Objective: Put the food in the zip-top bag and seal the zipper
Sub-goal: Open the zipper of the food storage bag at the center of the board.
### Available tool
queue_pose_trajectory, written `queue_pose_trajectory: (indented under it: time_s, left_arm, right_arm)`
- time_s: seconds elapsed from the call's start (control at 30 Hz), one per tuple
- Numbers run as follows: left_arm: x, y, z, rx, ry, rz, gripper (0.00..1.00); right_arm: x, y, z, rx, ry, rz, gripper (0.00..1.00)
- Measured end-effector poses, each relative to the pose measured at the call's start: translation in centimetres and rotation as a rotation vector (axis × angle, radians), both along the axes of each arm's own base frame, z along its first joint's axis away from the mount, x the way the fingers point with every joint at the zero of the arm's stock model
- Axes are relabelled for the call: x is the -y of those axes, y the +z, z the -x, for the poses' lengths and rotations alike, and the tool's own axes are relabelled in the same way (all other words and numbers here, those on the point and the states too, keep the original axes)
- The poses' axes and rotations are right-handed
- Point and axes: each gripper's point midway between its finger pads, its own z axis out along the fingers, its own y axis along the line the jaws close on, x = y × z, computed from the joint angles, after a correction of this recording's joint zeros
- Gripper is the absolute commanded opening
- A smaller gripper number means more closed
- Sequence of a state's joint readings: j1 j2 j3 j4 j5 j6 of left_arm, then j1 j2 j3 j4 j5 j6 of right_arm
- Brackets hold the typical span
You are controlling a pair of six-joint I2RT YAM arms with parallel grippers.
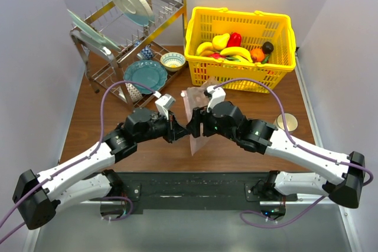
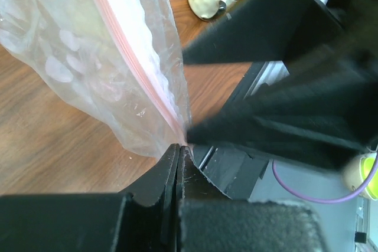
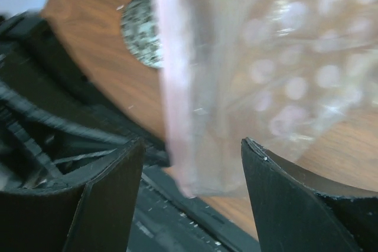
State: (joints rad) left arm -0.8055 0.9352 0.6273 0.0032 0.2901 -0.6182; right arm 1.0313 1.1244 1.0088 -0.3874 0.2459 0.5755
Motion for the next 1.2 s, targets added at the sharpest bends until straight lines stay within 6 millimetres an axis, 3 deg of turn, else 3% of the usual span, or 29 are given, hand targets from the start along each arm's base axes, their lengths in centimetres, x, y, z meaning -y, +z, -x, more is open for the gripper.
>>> queue_pose_trajectory:
  time_s: [0.27,0.57,0.6,0.63,0.7,0.83,0.93,1.0,1.03,1.1,1.13,1.2]
  left_arm:
    - [-0.4,0.8,0.3,0.021,-0.001,0.000,0.00]
    - [-1.2,1.5,-0.4,0.041,0.048,-0.035,0.00]
    - [-1.2,1.5,-0.5,0.040,0.053,-0.037,0.00]
    - [-1.3,1.4,-0.5,0.039,0.056,-0.040,0.00]
    - [-1.4,1.3,-0.6,0.035,0.062,-0.047,0.00]
    - [-1.3,0.9,-0.7,0.030,0.066,-0.056,0.00]
    - [-1.3,0.6,-0.8,0.023,0.069,-0.065,0.01]
    - [-1.2,0.3,-0.9,0.018,0.070,-0.072,0.11]
    - [-1.1,0.2,-1.0,0.017,0.069,-0.073,0.27]
    - [-0.9,0.1,-1.0,0.014,0.068,-0.079,0.44]
    - [-0.9,0.0,-1.1,0.018,0.067,-0.083,0.60]
    - [-0.8,0.0,-1.2,0.016,0.078,-0.084,0.76]
  right_arm:
    - [3.6,-1.3,-1.4,0.019,-0.151,0.135,0.69]
    - [5.8,-2.3,-1.7,0.023,-0.215,0.227,0.66]
    - [6.0,-2.3,-1.7,0.024,-0.220,0.236,0.63]
    - [6.2,-2.4,-1.6,0.022,-0.222,0.243,0.51]
    - [6.2,-2.4,-1.6,0.020,-0.221,0.249,0.40]
    - [5.5,-2.3,-1.4,0.012,-0.195,0.223,0.00]
    - [4.4,-1.8,-1.2,0.009,-0.161,0.175,0.00]
    - [3.7,-1.6,-1.2,0.009,-0.145,0.147,0.00]
    - [3.4,-1.4,-1.1,0.007,-0.134,0.131,0.00]
    - [2.8,-1.2,-1.1,0.006,-0.119,0.107,0.00]
    - [2.6,-1.0,-1.1,0.006,-0.117,0.095,0.00]
    - [2.1,-0.9,-1.0,0.002,-0.104,0.078,0.00]
